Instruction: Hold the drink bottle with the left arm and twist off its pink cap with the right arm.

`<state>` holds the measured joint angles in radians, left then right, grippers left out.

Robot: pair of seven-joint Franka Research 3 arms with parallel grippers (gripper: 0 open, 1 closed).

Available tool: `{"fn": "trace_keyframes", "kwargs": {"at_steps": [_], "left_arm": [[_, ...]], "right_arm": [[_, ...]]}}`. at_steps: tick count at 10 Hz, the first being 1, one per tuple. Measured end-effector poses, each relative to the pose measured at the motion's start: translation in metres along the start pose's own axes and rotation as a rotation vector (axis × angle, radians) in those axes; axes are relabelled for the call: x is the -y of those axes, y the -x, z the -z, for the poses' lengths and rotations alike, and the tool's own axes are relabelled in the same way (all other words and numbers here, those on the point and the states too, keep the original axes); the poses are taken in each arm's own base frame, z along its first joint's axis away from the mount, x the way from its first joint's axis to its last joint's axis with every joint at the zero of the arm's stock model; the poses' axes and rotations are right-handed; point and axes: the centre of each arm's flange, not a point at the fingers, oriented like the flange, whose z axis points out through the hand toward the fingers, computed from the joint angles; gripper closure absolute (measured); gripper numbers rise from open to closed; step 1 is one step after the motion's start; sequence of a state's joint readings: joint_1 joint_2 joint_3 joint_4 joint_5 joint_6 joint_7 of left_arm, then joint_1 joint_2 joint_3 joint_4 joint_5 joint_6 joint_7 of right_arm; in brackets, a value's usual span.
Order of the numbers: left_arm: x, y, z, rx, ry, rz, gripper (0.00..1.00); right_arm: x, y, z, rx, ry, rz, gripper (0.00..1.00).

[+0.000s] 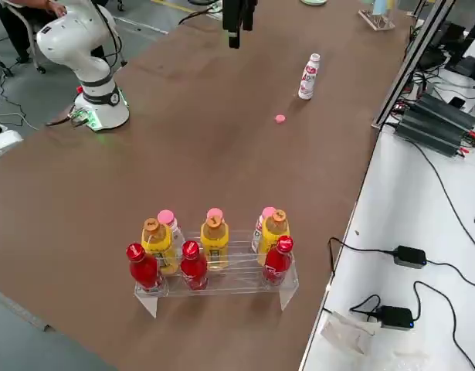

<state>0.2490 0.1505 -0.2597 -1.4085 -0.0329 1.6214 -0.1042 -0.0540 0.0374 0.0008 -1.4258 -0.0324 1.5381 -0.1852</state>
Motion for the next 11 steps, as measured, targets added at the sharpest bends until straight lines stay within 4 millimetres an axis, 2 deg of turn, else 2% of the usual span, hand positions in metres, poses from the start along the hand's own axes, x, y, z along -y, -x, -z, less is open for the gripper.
{"fn": "trace_keyframes", "kwargs": {"at_steps": [2, 5, 6, 8, 11], "left_arm": [[-0.006, 0.001, -0.001, 0.002, 0.001, 0.010, 0.00], [-0.031, 0.002, -0.007, 0.012, 0.011, 0.035, 0.00], [-0.033, 0.001, -0.007, 0.011, 0.012, 0.032, 0.00], [-0.036, 0.000, -0.009, 0.009, -0.012, -0.006, 0.00], [-0.023, -0.003, -0.009, 0.006, -0.041, -0.017, 0.00]], "right_arm": [[-0.002, 0.003, -0.005, 0.037, -0.006, -0.015, 0.00], [-0.003, 0.004, -0.005, 0.041, -0.007, -0.066, 0.00], [-0.003, 0.004, -0.005, 0.040, -0.009, -0.095, 0.00], [-0.001, 0.003, -0.005, 0.039, -0.016, -0.148, 0.00], [0.006, 0.003, -0.005, 0.043, -0.017, -0.141, 0.00]]}}
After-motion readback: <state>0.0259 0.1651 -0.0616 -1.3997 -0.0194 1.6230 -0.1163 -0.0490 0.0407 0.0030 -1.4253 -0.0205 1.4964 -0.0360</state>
